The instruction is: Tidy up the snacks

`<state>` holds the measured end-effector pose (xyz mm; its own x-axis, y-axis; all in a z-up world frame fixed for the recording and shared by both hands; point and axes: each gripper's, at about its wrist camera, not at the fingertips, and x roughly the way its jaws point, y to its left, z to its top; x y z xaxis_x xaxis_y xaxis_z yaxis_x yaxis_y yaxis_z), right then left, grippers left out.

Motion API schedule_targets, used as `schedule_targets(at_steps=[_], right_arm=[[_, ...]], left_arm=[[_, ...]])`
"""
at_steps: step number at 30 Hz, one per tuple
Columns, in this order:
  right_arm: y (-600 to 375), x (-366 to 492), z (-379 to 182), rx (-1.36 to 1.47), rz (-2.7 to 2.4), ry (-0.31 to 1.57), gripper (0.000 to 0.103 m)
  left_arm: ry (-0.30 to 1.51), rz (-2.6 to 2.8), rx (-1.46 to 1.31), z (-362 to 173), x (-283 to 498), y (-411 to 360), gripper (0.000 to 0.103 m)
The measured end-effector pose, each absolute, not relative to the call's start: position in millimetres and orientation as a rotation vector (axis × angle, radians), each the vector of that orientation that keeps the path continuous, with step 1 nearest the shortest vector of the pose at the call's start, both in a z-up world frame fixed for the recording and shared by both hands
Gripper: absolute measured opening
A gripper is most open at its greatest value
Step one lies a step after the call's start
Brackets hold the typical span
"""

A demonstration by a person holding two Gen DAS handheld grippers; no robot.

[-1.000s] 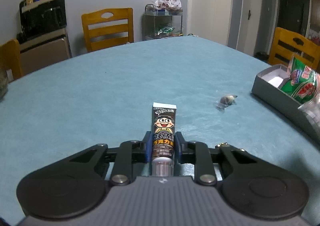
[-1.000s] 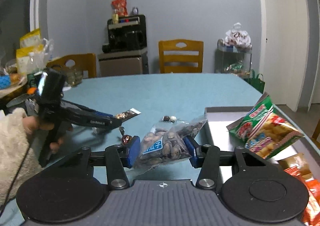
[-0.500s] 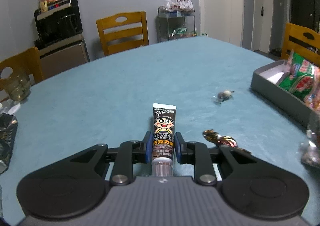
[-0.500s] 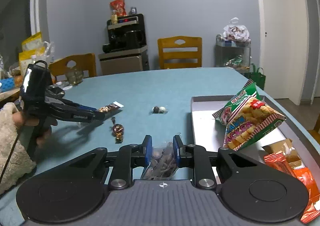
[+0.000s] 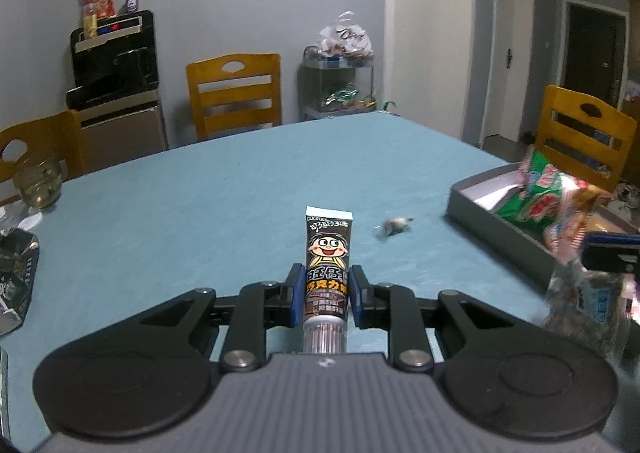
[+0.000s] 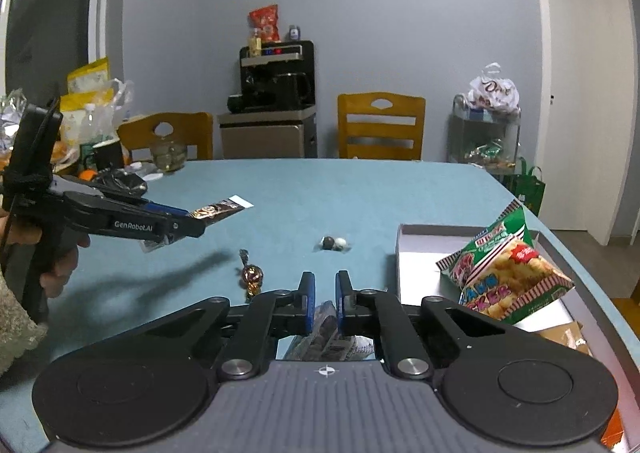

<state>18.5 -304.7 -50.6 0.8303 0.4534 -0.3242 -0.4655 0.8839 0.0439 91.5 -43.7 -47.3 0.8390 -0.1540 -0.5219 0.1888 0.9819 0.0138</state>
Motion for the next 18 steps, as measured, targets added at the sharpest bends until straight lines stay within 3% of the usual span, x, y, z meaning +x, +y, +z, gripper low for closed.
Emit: schedule_targets(at_steps=[8, 18], right_arm=[[-315.3, 16.2, -34.3, -0.052, 0.507, 0.337, 0.003], [-331.3, 23.6, -24.0, -0.013, 0.53, 0.364, 0.003]], left_arm=[[0.529, -0.271, 0.062, -26.8, 79.6, -70.1, 0.019], [0.521, -0.34, 0.077, -18.3, 77.1, -96.7, 0.019]])
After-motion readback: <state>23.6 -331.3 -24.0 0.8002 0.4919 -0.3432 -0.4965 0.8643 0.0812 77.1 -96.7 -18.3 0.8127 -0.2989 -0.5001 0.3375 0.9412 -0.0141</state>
